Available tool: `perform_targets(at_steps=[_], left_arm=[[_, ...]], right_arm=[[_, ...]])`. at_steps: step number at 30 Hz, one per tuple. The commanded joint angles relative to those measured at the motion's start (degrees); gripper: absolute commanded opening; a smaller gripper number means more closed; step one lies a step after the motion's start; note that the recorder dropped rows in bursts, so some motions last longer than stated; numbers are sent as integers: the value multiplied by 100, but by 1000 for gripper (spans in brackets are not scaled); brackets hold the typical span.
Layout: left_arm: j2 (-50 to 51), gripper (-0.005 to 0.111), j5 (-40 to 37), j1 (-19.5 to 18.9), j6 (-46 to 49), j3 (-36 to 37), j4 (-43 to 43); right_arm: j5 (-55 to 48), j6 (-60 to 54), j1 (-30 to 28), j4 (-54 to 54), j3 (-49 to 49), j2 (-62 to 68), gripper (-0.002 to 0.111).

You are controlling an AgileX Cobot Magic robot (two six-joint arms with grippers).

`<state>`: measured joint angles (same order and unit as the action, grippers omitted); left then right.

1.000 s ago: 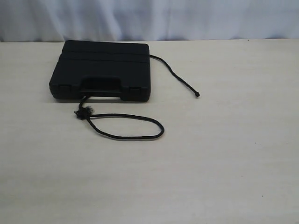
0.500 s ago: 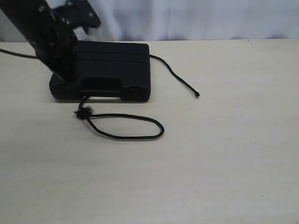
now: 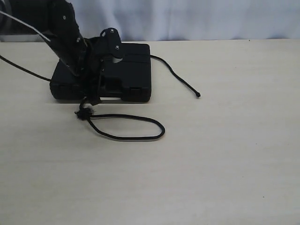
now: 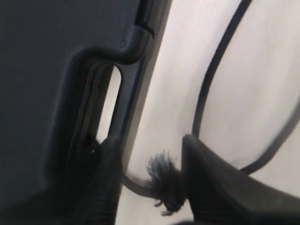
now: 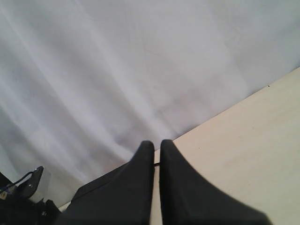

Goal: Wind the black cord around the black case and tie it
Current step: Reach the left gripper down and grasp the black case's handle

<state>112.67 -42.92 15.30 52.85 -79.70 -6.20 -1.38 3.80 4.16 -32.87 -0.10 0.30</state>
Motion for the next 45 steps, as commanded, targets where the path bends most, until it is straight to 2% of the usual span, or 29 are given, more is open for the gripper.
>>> perform_targets(at_steps=[1, 9, 25, 27, 31, 36, 40, 42, 45], left_arm=[[284, 42, 427, 3, 42, -25, 250], [594, 42, 1227, 3, 288, -25, 268], [980, 41, 1562, 3, 299, -25, 547], [1029, 32, 1541, 3, 299, -25, 458], [1172, 0, 1397, 12, 299, -25, 588], [1093, 0, 999, 12, 299, -25, 818], [593, 0, 708, 12, 299, -25, 1294], [262, 0, 471, 12, 590, -25, 1410], [-208, 0, 302, 15, 734, -25, 1370]], right_arm=[[-40, -207, 1, 33, 10, -30, 4], [-40, -267, 1, 33, 10, -30, 4], [-64, -306, 1, 33, 10, -30, 4], [-64, -306, 1, 33, 10, -30, 4], [-40, -306, 1, 33, 10, -30, 4], [-27, -306, 1, 33, 10, -30, 4], [184, -230, 1, 6, 10, -30, 4], [469, -102, 1, -226, 10, -30, 4], [899, 350, 1, -349, -709, -11, 4]])
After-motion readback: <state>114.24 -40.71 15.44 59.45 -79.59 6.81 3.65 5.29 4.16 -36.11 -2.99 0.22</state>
